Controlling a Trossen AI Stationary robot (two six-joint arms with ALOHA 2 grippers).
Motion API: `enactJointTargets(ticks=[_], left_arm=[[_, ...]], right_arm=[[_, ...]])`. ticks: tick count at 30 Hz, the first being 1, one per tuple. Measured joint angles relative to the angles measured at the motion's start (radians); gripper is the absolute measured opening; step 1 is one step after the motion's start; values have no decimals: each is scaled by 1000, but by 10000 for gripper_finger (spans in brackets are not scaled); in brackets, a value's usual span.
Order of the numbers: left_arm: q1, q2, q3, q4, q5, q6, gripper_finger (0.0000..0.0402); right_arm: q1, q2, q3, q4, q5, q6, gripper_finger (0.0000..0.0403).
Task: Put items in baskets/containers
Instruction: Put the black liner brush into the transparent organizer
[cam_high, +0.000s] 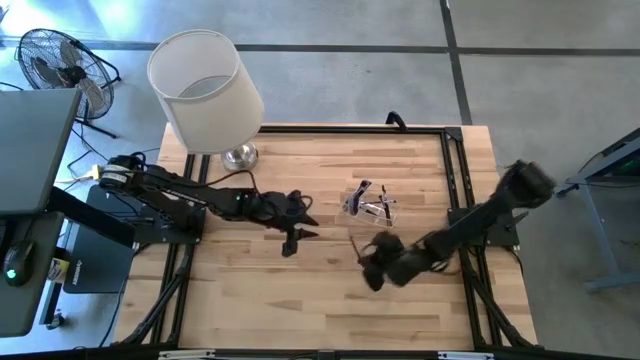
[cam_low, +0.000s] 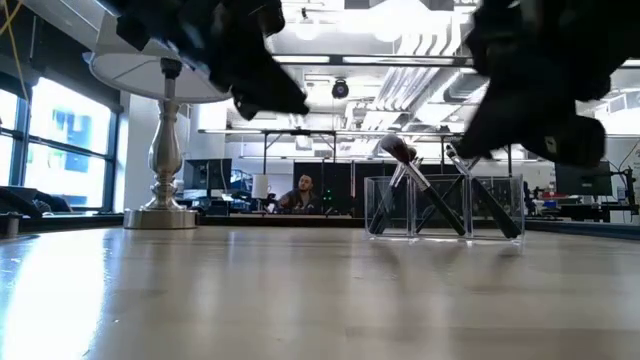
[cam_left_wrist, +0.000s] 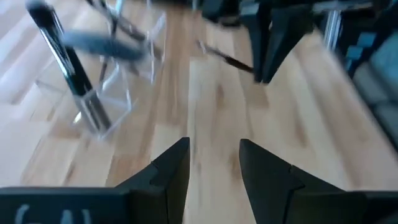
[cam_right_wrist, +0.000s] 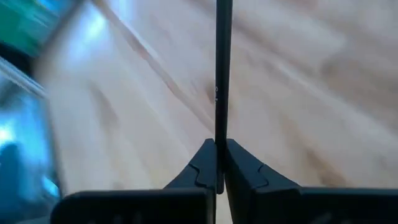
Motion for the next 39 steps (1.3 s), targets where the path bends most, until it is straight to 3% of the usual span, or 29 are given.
enactJointTargets(ticks=[5, 11, 15, 20, 31, 39], left_arm=[[0, 0, 0, 211, -56, -66, 138], [0, 0, 0, 448, -100, -143, 138], [0, 0, 0, 561, -75, -159, 138], [0, 0, 1, 658, -54, -231, 138], [0, 0, 1, 644, -83, -290, 138], [0, 0, 1, 644, -145, -229, 138]], right_arm=[[15, -147, -221, 502, 225, -295, 5], [-35, -188, -263, 855, 245, -772, 5], [-72, -188, -213, 858, 179, -945, 5], [-125, -189, -162, 787, 102, -1019, 10], [-262, -190, -91, 642, -105, -1007, 8], [-326, -190, -40, 575, -203, -978, 7]])
